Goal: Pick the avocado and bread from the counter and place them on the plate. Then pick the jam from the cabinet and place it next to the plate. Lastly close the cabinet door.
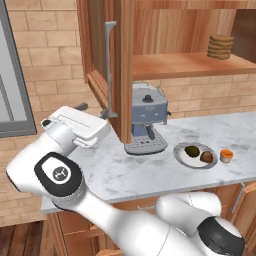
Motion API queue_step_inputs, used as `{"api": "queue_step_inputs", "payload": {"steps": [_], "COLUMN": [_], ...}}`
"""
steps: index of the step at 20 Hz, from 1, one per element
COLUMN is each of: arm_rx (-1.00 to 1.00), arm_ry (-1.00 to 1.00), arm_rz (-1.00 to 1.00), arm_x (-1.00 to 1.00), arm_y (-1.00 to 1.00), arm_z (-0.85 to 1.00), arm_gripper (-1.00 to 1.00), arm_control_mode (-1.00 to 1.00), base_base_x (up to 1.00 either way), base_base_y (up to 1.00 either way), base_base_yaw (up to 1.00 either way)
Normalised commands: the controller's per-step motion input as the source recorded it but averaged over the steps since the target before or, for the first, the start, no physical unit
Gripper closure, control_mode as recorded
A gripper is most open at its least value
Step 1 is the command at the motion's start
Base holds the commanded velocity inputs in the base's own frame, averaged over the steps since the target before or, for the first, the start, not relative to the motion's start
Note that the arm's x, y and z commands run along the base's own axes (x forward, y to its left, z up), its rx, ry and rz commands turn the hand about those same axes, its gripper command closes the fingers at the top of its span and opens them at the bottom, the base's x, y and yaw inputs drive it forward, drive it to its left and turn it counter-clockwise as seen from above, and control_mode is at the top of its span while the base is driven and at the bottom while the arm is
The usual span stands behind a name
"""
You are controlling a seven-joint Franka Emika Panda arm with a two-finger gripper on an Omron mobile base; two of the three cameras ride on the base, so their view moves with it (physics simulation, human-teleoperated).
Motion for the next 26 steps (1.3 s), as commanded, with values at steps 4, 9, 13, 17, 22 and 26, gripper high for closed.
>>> {"api": "queue_step_inputs", "payload": {"steps": [4, 9, 13, 17, 22, 26], "arm_rx": [0.0, 0.02, 0.11, 0.14, 0.15, 0.14], "arm_ry": [-0.11, -0.07, -0.08, -0.07, -0.06, -0.07], "arm_rz": [-0.09, -0.02, 0.11, 0.2, 0.26, 0.31], "arm_x": [0.0, 0.09, 0.63, 0.84, 0.98, 0.99], "arm_y": [-0.63, -0.71, -0.95, -0.99, -0.85, -0.65], "arm_z": [0.21, 0.15, 0.13, 0.12, 0.29, 0.35], "arm_gripper": [-1.0, -1.0, -1.0, -1.0, -1.0, -1.0], "arm_control_mode": [-1.0, -1.0, -1.0, -1.0, -1.0, -1.0], "base_base_x": [0.0, 0.0, 0.0, 0.0, 0.0, 0.0], "base_base_y": [0.0, 0.0, 0.0, 0.0, 0.0, 0.0], "base_base_yaw": [0.0, 0.0, 0.0, 0.0, 0.0, 0.0]}}
